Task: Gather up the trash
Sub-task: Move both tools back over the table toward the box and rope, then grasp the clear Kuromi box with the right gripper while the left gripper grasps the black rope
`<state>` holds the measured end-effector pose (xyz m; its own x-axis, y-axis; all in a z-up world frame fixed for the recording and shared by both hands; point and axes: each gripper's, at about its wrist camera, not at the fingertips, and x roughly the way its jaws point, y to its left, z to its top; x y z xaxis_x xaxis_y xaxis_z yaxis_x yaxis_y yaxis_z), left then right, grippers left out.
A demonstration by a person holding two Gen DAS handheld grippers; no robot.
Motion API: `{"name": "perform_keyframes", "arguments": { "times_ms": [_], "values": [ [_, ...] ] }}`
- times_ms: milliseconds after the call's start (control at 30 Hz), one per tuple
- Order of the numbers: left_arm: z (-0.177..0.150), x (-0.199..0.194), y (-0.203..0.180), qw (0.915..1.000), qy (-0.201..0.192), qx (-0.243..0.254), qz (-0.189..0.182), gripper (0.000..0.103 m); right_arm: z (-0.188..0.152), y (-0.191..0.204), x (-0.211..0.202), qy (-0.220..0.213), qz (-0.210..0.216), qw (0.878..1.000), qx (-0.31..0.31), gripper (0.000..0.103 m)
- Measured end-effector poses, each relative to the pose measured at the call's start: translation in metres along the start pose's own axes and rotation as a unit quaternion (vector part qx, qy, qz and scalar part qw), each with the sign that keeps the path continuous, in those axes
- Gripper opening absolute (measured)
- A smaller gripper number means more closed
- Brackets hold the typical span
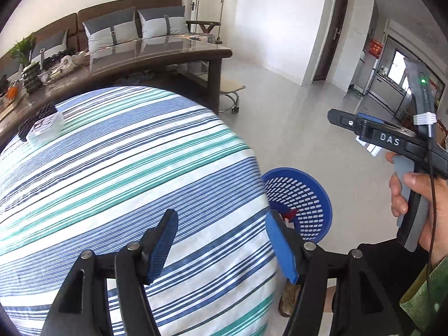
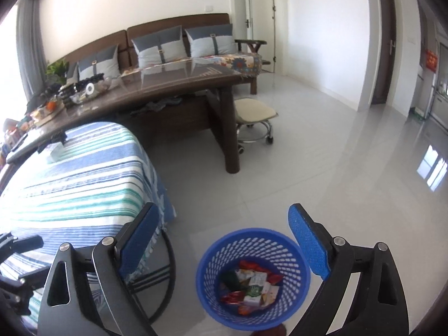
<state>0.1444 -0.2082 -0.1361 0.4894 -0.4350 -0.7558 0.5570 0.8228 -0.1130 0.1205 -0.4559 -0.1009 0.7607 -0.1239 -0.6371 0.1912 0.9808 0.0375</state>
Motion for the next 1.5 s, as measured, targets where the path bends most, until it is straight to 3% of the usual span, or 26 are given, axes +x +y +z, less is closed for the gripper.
{"name": "perform_keyframes", "arguments": {
  "times_ms": [233, 400, 600, 833, 1167, 1233, 1300, 1400, 1500],
  "values": [
    [-0.025, -0.025, 0.097, 0.9946, -0.012, -0.06, 0.084, 0.066, -0.022, 0.096, -0.008, -0.001, 0.083, 0.993, -0.088, 0.097],
    [-0.034, -0.04, 0.152, 0.9882, -0.018, -0.097, 0.118, 0.066, -0.039, 0.151, -0.004, 0.007, 0.118, 0.981, -0.156, 0.097],
    [-0.033, -0.044, 0.205, 0.9849, -0.007, -0.116, 0.129, 0.066, -0.05, 0.195, 0.008, 0.014, 0.138, 0.968, -0.21, 0.097],
    [-0.033, -0.04, 0.25, 0.9818, 0.007, -0.125, 0.143, 0.066, -0.048, 0.218, 0.024, 0.028, 0.154, 0.962, -0.224, 0.097],
    [-0.035, -0.035, 0.267, 0.9842, 0.006, -0.123, 0.128, 0.072, -0.004, 0.231, 0.07, 0.071, 0.185, 0.957, -0.211, 0.097],
    [-0.034, -0.031, 0.261, 0.9842, 0.014, -0.108, 0.139, 0.074, 0.014, 0.247, 0.088, 0.079, 0.2, 0.949, -0.23, 0.098],
    [-0.033, -0.027, 0.258, 0.9857, 0.022, -0.095, 0.137, 0.087, 0.03, 0.268, 0.105, 0.088, 0.223, 0.936, -0.259, 0.099],
    [-0.032, -0.025, 0.257, 0.9865, 0.025, -0.09, 0.134, 0.089, 0.051, 0.31, 0.134, 0.104, 0.252, 0.911, -0.309, 0.099],
    [-0.033, -0.025, 0.257, 0.9866, 0.026, -0.09, 0.133, 0.09, 0.071, 0.352, 0.161, 0.111, 0.266, 0.894, -0.343, 0.099]
  ]
}}
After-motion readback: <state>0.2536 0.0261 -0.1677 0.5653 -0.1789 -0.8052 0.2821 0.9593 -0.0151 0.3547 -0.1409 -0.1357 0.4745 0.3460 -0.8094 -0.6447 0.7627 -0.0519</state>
